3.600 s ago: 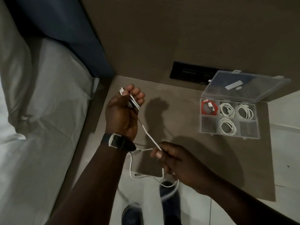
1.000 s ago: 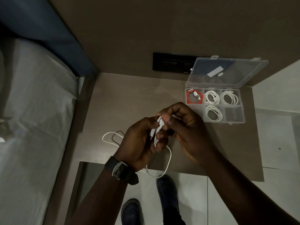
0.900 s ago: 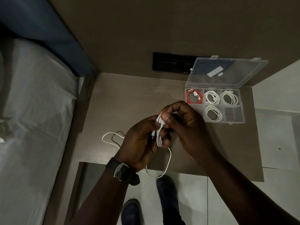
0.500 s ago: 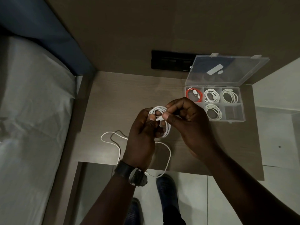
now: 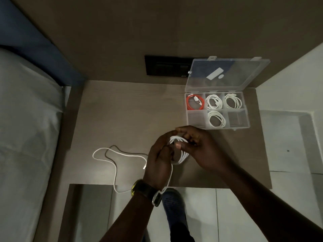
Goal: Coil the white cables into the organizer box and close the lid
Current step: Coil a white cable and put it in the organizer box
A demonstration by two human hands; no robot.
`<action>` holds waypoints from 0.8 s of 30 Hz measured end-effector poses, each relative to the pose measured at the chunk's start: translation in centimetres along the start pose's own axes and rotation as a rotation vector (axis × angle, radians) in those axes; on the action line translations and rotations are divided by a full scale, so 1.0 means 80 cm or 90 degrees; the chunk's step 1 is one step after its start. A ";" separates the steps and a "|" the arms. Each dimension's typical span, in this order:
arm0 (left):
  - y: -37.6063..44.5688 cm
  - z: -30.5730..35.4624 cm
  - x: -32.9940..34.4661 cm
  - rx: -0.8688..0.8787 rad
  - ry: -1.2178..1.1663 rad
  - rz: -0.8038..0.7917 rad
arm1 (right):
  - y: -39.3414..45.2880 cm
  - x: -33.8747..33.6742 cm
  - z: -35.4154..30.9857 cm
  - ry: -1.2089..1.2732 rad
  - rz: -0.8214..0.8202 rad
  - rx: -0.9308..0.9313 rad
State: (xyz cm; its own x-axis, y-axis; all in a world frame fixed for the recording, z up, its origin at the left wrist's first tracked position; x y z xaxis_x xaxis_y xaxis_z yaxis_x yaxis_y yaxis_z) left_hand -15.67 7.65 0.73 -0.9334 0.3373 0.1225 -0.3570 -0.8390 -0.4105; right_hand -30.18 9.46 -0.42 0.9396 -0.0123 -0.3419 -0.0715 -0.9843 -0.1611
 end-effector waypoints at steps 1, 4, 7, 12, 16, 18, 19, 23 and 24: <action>0.009 -0.008 0.007 -0.029 -0.019 -0.002 | 0.000 -0.005 0.006 -0.014 0.020 0.006; 0.048 -0.025 0.029 -0.138 -0.064 0.060 | 0.009 -0.025 0.022 -0.071 0.098 0.007; 0.089 -0.033 0.057 -0.144 -0.056 0.058 | 0.027 -0.050 0.041 -0.108 0.176 0.026; 0.140 -0.038 0.085 0.025 0.209 0.055 | 0.056 -0.084 0.073 -0.077 0.225 0.059; 0.163 -0.054 0.092 0.134 0.449 0.176 | 0.071 -0.088 0.098 -0.089 0.253 0.061; 0.170 -0.057 0.092 0.098 0.431 0.217 | 0.076 -0.084 0.102 -0.135 0.254 0.048; 0.172 -0.058 0.092 0.085 0.419 0.225 | 0.078 -0.084 0.102 -0.163 0.253 0.039; 0.164 -0.055 0.093 0.125 0.449 0.227 | 0.080 -0.083 0.100 -0.256 0.235 -0.039; 0.162 -0.054 0.092 0.140 0.458 0.229 | 0.079 -0.083 0.100 -0.285 0.222 -0.059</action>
State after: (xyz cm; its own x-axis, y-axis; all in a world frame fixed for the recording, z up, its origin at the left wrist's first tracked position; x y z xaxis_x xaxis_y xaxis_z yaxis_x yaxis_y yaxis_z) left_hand -27.00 1.10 -7.63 -0.7678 0.1606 -0.6202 -0.1101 -0.9868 -0.1191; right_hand -39.55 4.71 -6.60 0.6308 -0.2825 -0.7226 -0.3031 -0.9471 0.1057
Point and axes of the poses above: each hand's wrist, its own y-axis towards the middle knuckle, its own x-axis out of the palm, z = x × y, the point moved 1 cm from there along y, towards the middle knuckle, and after that the axes turned 8 degrees about -x, right-handed, at the moved point
